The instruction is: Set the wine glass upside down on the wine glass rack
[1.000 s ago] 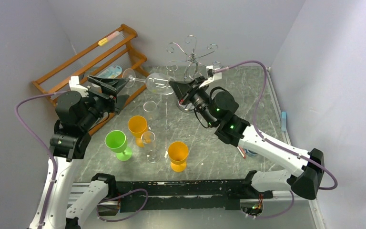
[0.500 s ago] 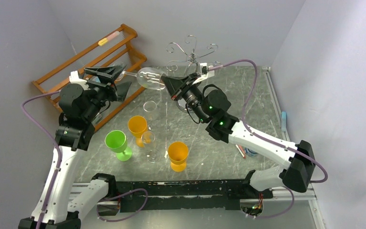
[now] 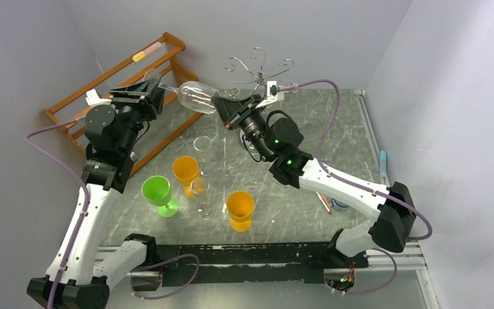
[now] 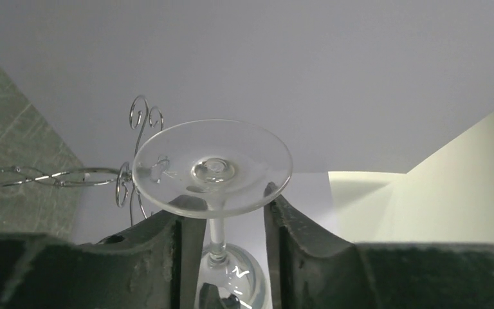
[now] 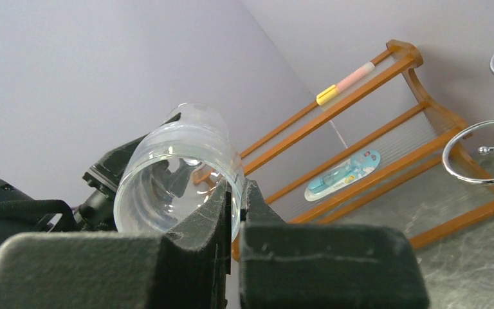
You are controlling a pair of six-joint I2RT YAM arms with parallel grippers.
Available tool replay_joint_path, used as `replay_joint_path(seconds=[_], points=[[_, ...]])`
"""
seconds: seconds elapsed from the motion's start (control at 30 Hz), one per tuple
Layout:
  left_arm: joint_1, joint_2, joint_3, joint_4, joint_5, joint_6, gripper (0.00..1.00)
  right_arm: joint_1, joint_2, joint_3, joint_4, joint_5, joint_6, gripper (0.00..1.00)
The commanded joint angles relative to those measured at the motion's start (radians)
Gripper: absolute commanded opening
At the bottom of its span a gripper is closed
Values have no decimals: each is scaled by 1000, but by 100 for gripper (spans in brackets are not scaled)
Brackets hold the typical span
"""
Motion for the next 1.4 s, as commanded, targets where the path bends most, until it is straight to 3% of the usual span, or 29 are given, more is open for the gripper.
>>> replay_joint_path(seconds=[0.0, 0.1, 0.23, 0.43, 0.5, 0.57, 0.67, 0.77, 0.93, 1.03, 1.2, 1.37], points=[[-5, 19, 15, 103, -94, 30, 38, 9, 10, 42, 62, 21, 72, 0], [-5, 31, 5, 135, -105, 33, 29, 12, 18, 44, 56, 27, 90, 0], [-6, 57, 0, 185, -98, 59, 6, 13, 25, 52, 44, 23, 105, 0], [-6, 67, -14, 264, -108, 141, 5, 12, 22, 40, 26, 29, 140, 0], [-7, 65, -21, 306, -108, 191, 5, 12, 14, 31, 22, 32, 145, 14], [-6, 63, -30, 353, -104, 249, 5, 12, -5, 23, 7, 30, 135, 38], [-6, 51, -47, 405, -100, 329, 5, 10, -53, -13, -33, 43, 132, 55], [-6, 41, -44, 416, -91, 447, 5, 8, -128, -93, -65, 45, 95, 64], [-6, 28, -17, 411, -4, 655, 5, 7, -297, -214, -171, 17, -12, 73], [-6, 25, -6, 394, 84, 777, 5, 6, -363, -198, -245, -38, -112, 76], [-6, 9, 2, 403, 314, 969, 5, 6, -295, 33, -477, -254, -280, 79], [-6, 1, 4, 444, 540, 1034, 5, 5, -162, 260, -695, -401, -331, 80]])
